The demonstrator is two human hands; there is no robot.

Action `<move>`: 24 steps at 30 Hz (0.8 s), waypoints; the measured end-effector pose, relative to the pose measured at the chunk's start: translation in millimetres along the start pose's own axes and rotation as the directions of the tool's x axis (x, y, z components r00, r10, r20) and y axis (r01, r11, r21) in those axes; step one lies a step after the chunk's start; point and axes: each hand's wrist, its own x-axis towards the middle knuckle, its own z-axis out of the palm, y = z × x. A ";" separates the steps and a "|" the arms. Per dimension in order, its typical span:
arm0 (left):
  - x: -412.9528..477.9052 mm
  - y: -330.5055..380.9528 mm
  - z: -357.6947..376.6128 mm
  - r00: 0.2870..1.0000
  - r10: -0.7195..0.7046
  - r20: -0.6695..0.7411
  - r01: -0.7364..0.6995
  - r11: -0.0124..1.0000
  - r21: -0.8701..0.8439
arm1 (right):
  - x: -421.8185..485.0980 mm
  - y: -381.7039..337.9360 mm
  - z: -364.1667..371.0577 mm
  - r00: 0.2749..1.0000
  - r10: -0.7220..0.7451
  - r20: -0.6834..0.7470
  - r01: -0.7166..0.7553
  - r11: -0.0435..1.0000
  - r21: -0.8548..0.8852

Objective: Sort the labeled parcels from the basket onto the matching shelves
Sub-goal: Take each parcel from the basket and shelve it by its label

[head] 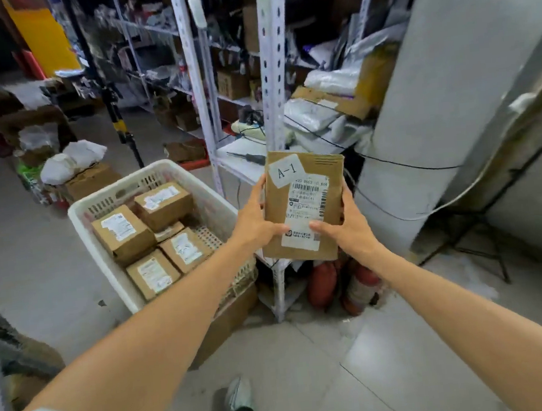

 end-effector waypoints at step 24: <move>-0.6 292.6 347.7 0.081 0.573 0.815 -0.287 0.797 -0.532 | -212.7 -65.3 -289.9 0.146 0.119 -0.982 -0.468 0.883 0.037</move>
